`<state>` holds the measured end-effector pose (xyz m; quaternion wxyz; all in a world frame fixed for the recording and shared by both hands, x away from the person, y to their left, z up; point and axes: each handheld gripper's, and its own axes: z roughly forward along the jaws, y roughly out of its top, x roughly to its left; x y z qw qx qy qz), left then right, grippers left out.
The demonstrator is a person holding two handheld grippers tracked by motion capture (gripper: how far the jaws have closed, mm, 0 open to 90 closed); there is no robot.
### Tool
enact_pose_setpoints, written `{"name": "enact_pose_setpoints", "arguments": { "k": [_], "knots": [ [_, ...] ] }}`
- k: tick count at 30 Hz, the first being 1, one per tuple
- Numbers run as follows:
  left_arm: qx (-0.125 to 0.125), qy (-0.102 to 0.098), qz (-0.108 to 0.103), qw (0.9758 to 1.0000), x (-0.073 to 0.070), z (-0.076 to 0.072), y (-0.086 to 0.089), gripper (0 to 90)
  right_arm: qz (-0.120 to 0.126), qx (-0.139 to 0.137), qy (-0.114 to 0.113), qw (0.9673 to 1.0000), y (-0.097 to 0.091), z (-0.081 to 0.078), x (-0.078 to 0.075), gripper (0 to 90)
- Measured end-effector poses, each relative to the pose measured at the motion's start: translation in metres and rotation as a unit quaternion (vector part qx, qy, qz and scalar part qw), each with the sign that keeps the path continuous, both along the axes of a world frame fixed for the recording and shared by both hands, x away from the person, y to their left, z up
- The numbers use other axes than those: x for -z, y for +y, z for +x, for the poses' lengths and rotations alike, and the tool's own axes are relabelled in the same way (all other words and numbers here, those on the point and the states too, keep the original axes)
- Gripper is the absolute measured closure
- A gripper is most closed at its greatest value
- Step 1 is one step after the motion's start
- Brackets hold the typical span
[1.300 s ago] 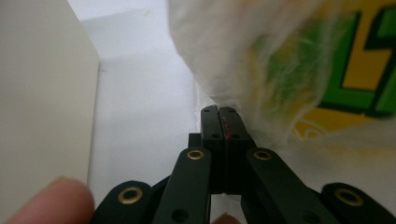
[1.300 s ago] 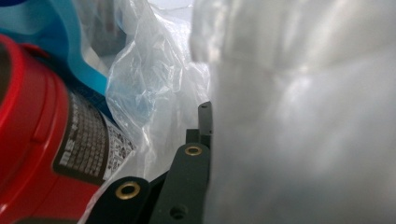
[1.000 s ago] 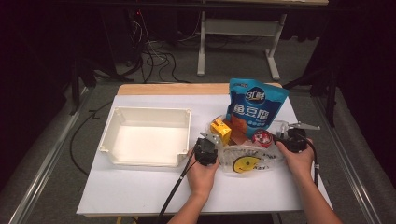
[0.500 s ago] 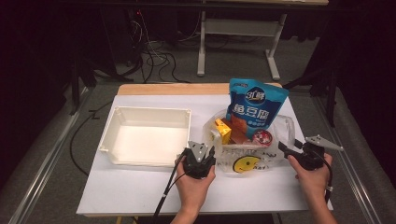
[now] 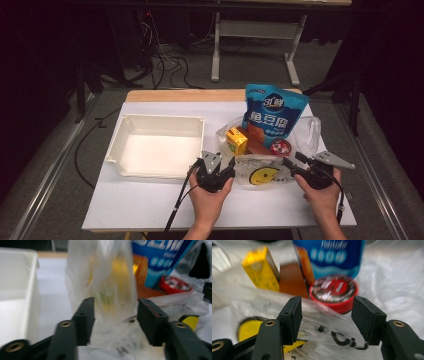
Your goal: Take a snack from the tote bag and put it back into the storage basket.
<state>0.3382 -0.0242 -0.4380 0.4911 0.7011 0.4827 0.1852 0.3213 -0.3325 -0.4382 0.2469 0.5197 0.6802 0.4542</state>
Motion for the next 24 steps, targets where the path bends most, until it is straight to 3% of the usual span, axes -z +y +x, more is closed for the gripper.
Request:
{"name": "enact_pose_setpoints", "arguments": {
  "k": [4, 5, 9, 11, 14, 17, 19, 20, 21, 24],
  "knots": [
    [0.012, 0.059, 0.027, 0.9978, 0.020, 0.014, -0.001, 86.5, -0.034, -0.004, 0.035, 0.9988, 0.007, 0.007, 0.015, 54.0],
    [0.019, 0.072, 0.031, 0.9968, 0.025, 0.017, -0.001, 90.0, -0.042, -0.008, 0.048, 0.9980, 0.007, 0.007, 0.019, 61.3],
    [0.037, 0.108, 0.053, 0.9920, 0.042, 0.021, -0.005, 90.0, -0.040, -0.038, 0.098, 0.9937, 0.007, 0.012, 0.034, 80.1],
    [0.038, 0.106, 0.055, 0.9921, 0.044, 0.020, -0.006, 90.0, -0.033, -0.041, 0.116, 0.9919, 0.006, 0.015, 0.038, 89.0],
    [0.044, 0.098, 0.066, 0.9921, 0.045, 0.019, -0.006, 90.0, -0.036, -0.041, 0.130, 0.9901, 0.006, 0.016, 0.041, 90.0],
    [0.044, 0.101, 0.055, 0.9924, 0.045, 0.019, -0.003, 90.0, -0.042, -0.032, 0.141, 0.9886, 0.007, 0.012, 0.038, 90.0],
    [0.043, 0.103, 0.059, 0.9920, 0.045, 0.017, 0.001, 90.0, -0.033, -0.033, 0.151, 0.9874, 0.004, 0.007, 0.036, 90.0],
    [0.043, 0.100, 0.064, 0.9921, 0.045, 0.015, 0.004, 90.0, -0.042, -0.036, 0.148, 0.9874, 0.003, 0.004, 0.034, 90.0],
    [0.048, 0.104, 0.056, 0.9919, 0.045, 0.015, 0.007, 90.0, -0.061, -0.032, 0.148, 0.9866, 0.002, 0.000, 0.032, 90.0],
    [0.046, 0.091, 0.084, 0.9912, 0.044, 0.011, 0.009, 90.0, -0.047, -0.031, 0.143, 0.9881, -0.003, -0.007, 0.028, 90.0]
  ]
}}
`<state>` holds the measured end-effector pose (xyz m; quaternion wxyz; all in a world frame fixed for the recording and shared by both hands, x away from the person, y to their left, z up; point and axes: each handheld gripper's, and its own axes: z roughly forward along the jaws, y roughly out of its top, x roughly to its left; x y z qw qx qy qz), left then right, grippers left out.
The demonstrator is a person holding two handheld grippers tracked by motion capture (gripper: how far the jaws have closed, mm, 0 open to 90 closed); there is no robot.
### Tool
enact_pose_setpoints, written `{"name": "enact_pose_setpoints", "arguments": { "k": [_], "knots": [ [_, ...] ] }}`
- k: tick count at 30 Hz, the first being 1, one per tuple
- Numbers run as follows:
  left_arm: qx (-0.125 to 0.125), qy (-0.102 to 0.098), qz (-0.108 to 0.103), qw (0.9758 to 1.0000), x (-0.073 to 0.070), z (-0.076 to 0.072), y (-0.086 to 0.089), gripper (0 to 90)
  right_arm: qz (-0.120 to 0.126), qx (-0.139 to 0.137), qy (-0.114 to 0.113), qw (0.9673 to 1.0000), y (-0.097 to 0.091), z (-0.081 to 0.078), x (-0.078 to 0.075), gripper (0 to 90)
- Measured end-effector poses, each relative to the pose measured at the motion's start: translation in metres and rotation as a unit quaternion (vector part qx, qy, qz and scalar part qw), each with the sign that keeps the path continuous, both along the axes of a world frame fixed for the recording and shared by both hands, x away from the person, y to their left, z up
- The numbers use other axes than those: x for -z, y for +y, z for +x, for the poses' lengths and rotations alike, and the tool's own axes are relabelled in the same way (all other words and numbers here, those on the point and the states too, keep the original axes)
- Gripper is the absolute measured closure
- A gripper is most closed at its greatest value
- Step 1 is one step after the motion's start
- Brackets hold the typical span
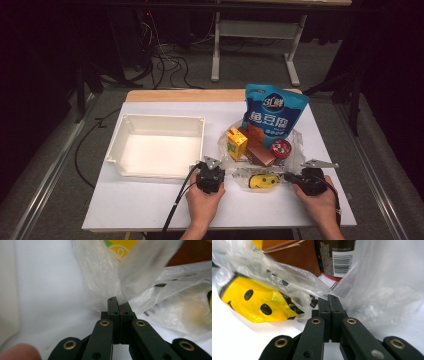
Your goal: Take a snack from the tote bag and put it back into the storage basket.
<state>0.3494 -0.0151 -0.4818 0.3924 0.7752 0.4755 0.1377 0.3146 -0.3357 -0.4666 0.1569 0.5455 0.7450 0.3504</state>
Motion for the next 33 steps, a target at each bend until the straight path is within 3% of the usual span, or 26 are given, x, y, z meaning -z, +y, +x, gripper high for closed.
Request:
{"name": "enact_pose_setpoints", "arguments": {
  "k": [2, 5, 8, 10, 11, 13, 14, 16, 19, 20, 21, 23, 24, 26, 28, 30, 32, 33],
  "knots": [
    [0.001, 0.002, -0.008, 1.0000, 0.001, 0.002, 0.003, 90.0, -0.014, 0.010, -0.002, 0.9999, 0.000, -0.001, -0.001, 90.0],
    [-0.002, 0.010, -0.031, 0.9995, 0.003, 0.006, 0.006, 90.0, -0.010, 0.016, 0.011, 0.9998, -0.003, 0.004, 0.006, 90.0],
    [-0.004, 0.008, -0.030, 0.9995, 0.003, 0.005, 0.006, 90.0, -0.003, 0.013, 0.006, 0.9999, -0.005, 0.006, 0.007, 89.7],
    [-0.007, 0.009, -0.038, 0.9992, 0.004, 0.005, 0.007, 90.0, 0.003, 0.007, -0.012, 0.9999, -0.007, 0.004, 0.007, 77.3],
    [-0.008, 0.009, -0.038, 0.9992, 0.004, 0.005, 0.007, 90.0, 0.019, 0.006, -0.018, 0.9996, -0.009, 0.003, 0.005, 70.8],
    [-0.008, 0.003, -0.028, 0.9996, 0.003, 0.004, 0.006, 90.0, 0.052, 0.006, -0.053, 0.9972, -0.015, -0.003, -0.006, 64.4],
    [-0.008, 0.000, -0.026, 0.9996, 0.003, 0.003, 0.006, 90.0, 0.058, 0.013, -0.074, 0.9955, -0.019, -0.006, -0.013, 62.6],
    [-0.010, 0.001, -0.026, 0.9996, 0.003, 0.003, 0.006, 90.0, 0.068, 0.036, -0.127, 0.9890, -0.026, -0.012, -0.028, 60.8],
    [-0.009, -0.002, -0.022, 0.9997, 0.003, 0.003, 0.006, 90.0, 0.077, 0.092, -0.194, 0.9735, -0.036, -0.016, -0.046, 56.0],
    [-0.008, -0.003, -0.020, 0.9998, 0.003, 0.003, 0.005, 90.0, 0.074, 0.108, -0.201, 0.9708, -0.038, -0.013, -0.049, 53.0],
    [-0.007, -0.005, -0.016, 0.9998, 0.003, 0.002, 0.004, 90.0, 0.072, 0.118, -0.195, 0.9711, -0.040, -0.007, -0.050, 50.8],
    [-0.007, -0.006, -0.014, 0.9999, 0.003, 0.002, 0.004, 90.0, 0.062, 0.125, -0.164, 0.9766, -0.040, 0.007, -0.041, 51.0],
    [-0.007, -0.005, -0.015, 0.9998, 0.003, 0.002, 0.004, 90.0, 0.052, 0.133, -0.145, 0.9790, -0.040, 0.014, -0.033, 55.0],
    [-0.007, -0.004, -0.017, 0.9998, 0.003, 0.002, 0.005, 90.0, 0.041, 0.129, -0.099, 0.9858, -0.040, 0.024, -0.017, 72.1],
    [-0.008, -0.003, -0.018, 0.9998, 0.003, 0.002, 0.004, 90.0, 0.028, 0.130, -0.052, 0.9897, -0.043, 0.030, -0.002, 83.2],
    [-0.009, -0.002, -0.021, 0.9997, 0.003, 0.003, 0.005, 90.0, 0.017, 0.139, -0.015, 0.9901, -0.047, 0.033, 0.009, 89.5],
    [-0.010, -0.001, -0.024, 0.9997, 0.003, 0.003, 0.005, 90.0, 0.037, 0.138, -0.006, 0.9898, -0.054, 0.033, 0.011, 89.8],
    [-0.009, -0.001, -0.024, 0.9997, 0.003, 0.003, 0.006, 90.0, 0.033, 0.136, -0.005, 0.9901, -0.056, 0.033, 0.011, 88.9]
  ]
}}
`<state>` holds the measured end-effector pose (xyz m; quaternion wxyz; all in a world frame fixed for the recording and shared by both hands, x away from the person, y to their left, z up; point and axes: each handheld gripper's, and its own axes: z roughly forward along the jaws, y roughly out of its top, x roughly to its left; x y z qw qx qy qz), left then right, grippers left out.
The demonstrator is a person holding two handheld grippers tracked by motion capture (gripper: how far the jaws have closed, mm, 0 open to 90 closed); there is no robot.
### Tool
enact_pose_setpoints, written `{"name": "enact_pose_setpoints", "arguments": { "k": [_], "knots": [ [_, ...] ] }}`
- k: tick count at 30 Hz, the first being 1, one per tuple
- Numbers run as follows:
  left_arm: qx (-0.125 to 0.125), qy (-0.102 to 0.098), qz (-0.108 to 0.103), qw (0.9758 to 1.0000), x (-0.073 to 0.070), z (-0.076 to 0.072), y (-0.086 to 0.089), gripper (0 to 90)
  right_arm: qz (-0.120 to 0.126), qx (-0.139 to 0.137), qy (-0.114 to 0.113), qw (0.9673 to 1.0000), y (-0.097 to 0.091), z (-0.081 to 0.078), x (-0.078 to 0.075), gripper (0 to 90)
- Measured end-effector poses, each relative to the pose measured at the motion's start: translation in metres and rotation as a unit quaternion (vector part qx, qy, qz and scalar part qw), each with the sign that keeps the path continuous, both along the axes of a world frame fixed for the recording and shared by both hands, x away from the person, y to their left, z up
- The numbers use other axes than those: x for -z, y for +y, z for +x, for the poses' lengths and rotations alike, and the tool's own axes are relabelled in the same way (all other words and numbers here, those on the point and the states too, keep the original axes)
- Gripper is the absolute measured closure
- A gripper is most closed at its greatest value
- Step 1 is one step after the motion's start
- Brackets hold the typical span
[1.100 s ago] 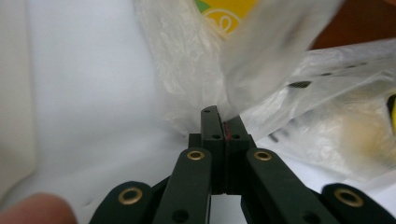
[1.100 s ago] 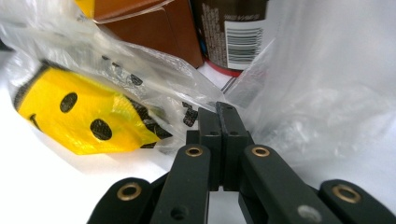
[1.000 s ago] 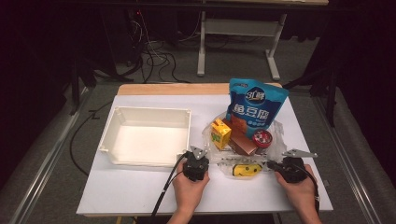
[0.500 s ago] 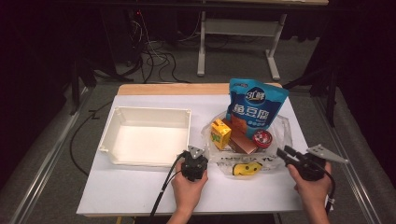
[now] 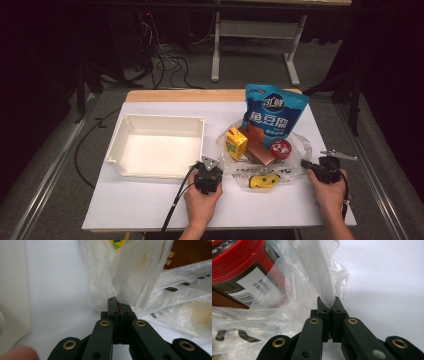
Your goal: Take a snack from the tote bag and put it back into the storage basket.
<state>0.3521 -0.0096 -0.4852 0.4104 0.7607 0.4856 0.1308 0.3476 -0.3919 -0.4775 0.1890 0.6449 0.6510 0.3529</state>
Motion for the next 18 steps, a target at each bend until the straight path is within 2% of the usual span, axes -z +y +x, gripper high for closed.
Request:
{"name": "enact_pose_setpoints", "arguments": {
  "k": [3, 6, 7, 9, 13, 16, 18],
  "knots": [
    [0.001, 0.001, -0.001, 1.0000, 0.000, 0.000, 0.001, 90.0, -0.015, 0.010, -0.013, 0.9998, 0.001, -0.005, -0.004, 69.6],
    [0.001, 0.001, -0.001, 1.0000, 0.000, 0.000, 0.000, 90.0, -0.010, 0.001, -0.067, 0.9977, -0.002, -0.017, -0.021, 56.4],
    [0.001, 0.000, -0.001, 1.0000, 0.000, 0.000, 0.000, 90.0, -0.006, 0.004, -0.081, 0.9967, -0.002, -0.022, -0.029, 54.5],
    [0.001, 0.000, 0.000, 1.0000, 0.000, 0.000, 0.000, 90.0, -0.021, -0.006, -0.114, 0.9932, -0.001, -0.032, -0.045, 52.1],
    [0.002, -0.002, 0.003, 1.0000, 0.000, -0.001, 0.000, 90.0, -0.023, -0.012, -0.153, 0.9880, 0.003, -0.044, -0.070, 49.8],
    [0.003, -0.005, 0.005, 1.0000, 0.000, -0.001, -0.001, 90.0, -0.020, -0.020, -0.179, 0.9835, 0.009, -0.045, -0.087, 49.3],
    [0.003, -0.004, 0.005, 1.0000, 0.000, -0.001, -0.001, 90.0, -0.019, -0.035, -0.185, 0.9819, 0.015, -0.040, -0.096, 48.6]
  ]
}}
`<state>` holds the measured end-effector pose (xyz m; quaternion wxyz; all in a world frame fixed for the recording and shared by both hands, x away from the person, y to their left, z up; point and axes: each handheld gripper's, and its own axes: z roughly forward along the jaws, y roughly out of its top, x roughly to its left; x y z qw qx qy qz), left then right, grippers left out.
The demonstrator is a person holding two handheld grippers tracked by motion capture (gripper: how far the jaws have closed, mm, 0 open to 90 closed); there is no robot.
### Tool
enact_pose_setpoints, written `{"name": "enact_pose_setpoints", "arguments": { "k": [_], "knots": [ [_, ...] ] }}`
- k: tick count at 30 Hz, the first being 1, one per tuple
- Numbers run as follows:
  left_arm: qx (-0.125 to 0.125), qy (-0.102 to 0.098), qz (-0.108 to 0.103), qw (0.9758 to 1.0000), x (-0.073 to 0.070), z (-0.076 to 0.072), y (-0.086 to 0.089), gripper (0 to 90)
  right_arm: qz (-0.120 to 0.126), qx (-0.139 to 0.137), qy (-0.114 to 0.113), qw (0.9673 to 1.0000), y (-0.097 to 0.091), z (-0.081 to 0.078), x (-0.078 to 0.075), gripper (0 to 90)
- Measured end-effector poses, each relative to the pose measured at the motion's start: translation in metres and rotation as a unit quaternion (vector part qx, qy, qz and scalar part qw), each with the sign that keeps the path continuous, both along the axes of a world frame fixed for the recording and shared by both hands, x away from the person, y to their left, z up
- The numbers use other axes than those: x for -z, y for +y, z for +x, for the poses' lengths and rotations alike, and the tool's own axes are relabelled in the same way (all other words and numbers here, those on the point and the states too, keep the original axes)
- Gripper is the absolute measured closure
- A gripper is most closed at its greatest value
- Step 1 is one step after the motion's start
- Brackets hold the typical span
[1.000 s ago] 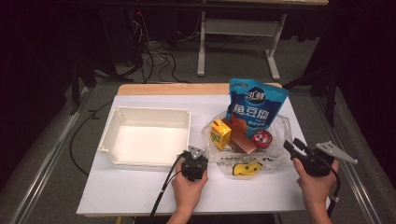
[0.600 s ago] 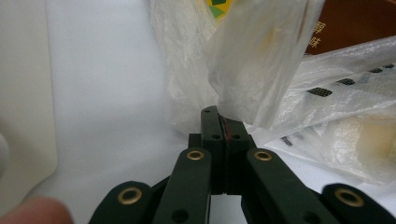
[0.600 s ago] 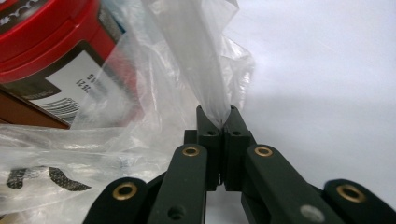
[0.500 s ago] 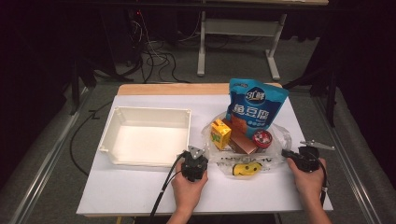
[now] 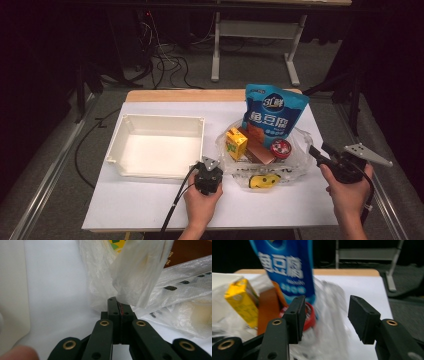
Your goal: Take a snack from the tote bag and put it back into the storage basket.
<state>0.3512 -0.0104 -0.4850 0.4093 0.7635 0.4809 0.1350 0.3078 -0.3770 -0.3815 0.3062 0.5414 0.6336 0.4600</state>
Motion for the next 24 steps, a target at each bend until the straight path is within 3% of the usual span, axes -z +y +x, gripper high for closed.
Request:
{"name": "enact_pose_setpoints", "arguments": {
  "k": [9, 19, 24],
  "knots": [
    [0.000, -0.001, 0.002, 1.0000, 0.000, 0.000, -0.001, 90.0, -0.010, -0.037, -0.016, 0.9991, 0.028, 0.037, -0.023, 50.2],
    [0.001, -0.001, 0.002, 1.0000, 0.000, 0.000, -0.001, 90.0, 0.004, -0.041, 0.006, 0.9991, 0.038, 0.088, -0.020, 41.6],
    [0.003, -0.002, 0.002, 1.0000, 0.000, 0.000, -0.001, 90.0, 0.014, -0.059, 0.015, 0.9981, 0.043, 0.105, -0.015, 41.2]
  ]
}}
